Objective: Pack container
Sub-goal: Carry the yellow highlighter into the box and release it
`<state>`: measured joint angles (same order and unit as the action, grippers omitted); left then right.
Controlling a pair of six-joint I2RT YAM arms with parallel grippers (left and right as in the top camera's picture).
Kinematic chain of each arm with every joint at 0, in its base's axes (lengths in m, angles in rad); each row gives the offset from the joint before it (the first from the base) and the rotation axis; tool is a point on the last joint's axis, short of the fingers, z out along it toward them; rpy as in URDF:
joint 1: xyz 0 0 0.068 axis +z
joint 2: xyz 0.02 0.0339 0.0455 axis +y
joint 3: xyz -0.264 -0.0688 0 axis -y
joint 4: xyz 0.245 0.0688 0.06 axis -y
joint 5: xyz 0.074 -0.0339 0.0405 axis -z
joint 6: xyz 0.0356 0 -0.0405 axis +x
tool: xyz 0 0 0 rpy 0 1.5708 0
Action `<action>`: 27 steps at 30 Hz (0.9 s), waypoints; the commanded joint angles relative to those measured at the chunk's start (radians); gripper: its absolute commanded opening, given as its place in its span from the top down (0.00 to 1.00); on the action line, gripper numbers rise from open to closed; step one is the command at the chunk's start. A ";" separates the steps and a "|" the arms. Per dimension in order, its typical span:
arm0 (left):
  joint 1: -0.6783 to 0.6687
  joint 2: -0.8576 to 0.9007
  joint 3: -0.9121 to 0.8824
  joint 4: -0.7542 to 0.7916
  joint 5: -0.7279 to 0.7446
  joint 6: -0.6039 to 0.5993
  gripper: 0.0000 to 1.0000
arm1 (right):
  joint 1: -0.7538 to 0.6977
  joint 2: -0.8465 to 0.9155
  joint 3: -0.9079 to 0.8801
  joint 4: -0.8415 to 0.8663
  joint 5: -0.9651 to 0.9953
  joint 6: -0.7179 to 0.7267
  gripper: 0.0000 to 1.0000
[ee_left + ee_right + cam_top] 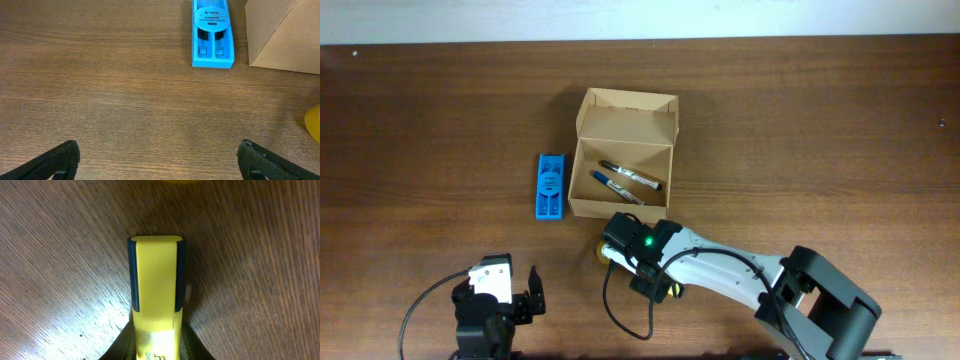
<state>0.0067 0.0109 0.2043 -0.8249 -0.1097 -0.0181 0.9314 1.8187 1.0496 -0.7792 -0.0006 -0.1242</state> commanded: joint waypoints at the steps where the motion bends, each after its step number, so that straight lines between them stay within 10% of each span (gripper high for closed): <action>1: -0.004 -0.006 -0.007 0.002 -0.008 0.019 0.00 | 0.005 0.020 0.054 -0.024 -0.007 0.033 0.80; 27: -0.004 -0.006 -0.007 0.002 -0.008 0.019 0.00 | 0.002 0.020 0.652 -0.223 0.087 0.011 0.80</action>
<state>0.0067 0.0109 0.2043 -0.8249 -0.1097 -0.0181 0.9314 1.8320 1.6600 -1.0210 0.0124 -0.1017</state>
